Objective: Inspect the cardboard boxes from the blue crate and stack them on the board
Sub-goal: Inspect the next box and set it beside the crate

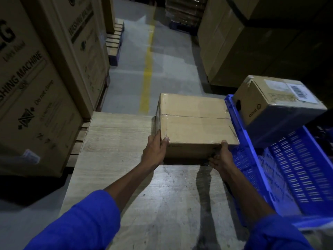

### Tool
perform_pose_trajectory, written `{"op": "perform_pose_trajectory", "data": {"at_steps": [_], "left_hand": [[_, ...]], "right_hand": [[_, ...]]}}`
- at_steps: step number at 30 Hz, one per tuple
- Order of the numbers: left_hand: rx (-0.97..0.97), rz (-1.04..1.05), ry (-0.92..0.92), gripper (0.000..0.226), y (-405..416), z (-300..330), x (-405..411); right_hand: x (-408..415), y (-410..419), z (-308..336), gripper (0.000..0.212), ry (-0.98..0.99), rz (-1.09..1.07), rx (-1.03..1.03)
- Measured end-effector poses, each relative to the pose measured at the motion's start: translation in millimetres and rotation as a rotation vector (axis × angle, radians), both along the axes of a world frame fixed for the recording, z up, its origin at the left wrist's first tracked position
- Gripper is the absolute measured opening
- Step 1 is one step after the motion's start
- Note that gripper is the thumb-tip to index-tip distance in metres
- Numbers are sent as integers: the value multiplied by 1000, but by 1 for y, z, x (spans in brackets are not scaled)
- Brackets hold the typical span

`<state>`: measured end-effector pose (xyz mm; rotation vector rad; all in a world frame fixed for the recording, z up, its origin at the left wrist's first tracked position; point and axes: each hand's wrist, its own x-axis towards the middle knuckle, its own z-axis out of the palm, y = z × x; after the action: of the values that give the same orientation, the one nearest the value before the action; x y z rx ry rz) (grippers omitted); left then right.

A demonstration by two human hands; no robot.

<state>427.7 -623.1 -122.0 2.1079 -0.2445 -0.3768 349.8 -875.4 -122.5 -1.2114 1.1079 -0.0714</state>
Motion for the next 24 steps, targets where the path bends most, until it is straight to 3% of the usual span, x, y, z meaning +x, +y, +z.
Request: {"op": "perform_pose_trajectory", "data": {"at_steps": [24], "left_hand": [[44, 17, -29, 52, 4, 6, -7]], "right_hand": [[-5, 12, 1, 75, -16, 2, 24]]}}
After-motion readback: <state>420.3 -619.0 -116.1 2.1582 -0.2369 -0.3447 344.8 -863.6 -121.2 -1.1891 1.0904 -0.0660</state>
